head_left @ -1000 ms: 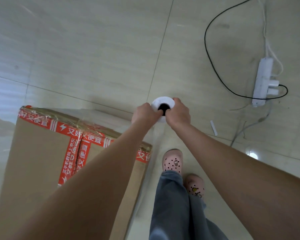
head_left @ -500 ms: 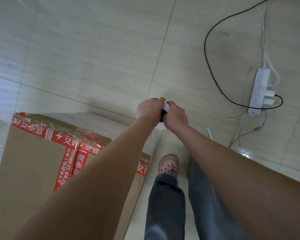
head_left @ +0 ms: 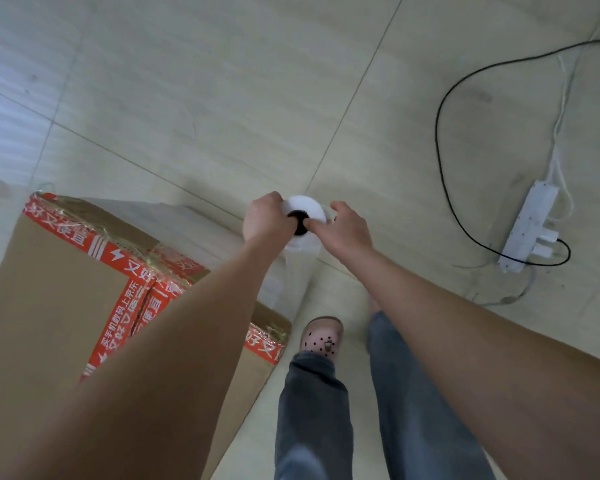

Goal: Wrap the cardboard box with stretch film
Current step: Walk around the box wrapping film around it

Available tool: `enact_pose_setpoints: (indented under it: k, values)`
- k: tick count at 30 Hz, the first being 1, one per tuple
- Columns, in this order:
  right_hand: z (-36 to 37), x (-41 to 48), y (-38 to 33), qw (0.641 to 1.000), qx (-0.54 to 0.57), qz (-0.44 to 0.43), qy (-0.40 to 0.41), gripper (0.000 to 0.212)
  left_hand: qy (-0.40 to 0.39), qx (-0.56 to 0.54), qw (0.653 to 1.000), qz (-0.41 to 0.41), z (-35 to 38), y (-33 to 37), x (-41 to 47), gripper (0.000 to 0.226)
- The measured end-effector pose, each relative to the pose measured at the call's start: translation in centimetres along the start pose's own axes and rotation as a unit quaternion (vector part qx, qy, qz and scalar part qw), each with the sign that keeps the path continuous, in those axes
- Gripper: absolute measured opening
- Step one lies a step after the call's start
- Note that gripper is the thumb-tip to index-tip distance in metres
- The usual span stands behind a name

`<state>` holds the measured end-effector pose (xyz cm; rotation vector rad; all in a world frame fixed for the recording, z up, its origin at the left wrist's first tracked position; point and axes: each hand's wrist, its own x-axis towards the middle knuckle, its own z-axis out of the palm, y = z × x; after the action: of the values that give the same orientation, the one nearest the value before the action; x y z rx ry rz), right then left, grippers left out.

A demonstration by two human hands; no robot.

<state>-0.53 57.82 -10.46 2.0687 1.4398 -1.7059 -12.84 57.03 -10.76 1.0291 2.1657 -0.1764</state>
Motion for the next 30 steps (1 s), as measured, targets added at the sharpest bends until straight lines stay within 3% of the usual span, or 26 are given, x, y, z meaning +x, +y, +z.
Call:
enact_pose_setpoints:
  k: [4,9,13,17,24,28,30]
  values:
    - [0.9,0.8,-2.6,0.999,-0.016,-0.030,-0.023,0.066,0.026,-0.124,0.988,-0.091,-0.8,-1.7,1.2,0.026]
    - [2.4,2.1,-6.1,0.996,-0.045,-0.065,-0.040,0.057,0.034,-0.280,0.939,-0.198,-1.8,-2.9,1.3,0.026]
    - [2.5,3.3,-7.5,0.996,-0.073,-0.048,-0.024,0.050,-0.034,-0.225,0.960,-0.164,-2.9,-2.4,1.4,0.044]
    - [1.3,4.0,-7.6,0.993,-0.109,-0.033,-0.043,0.047,-0.003,-0.074,0.994,-0.076,-3.2,-0.5,1.6,0.031]
    - [1.1,4.6,-8.8,0.990,-0.118,-0.019,-0.073,0.040,-0.006,-0.037,0.996,-0.080,-3.8,0.2,2.9,0.028]
    - [1.1,4.7,-8.9,0.991,-0.114,-0.024,-0.068,0.037,-0.008,0.015,1.000,-0.009,-4.1,0.9,3.4,0.057]
    - [1.1,4.8,-8.8,0.991,-0.112,-0.028,-0.073,0.036,-0.008,0.065,0.997,0.031,-4.3,1.6,3.9,0.056]
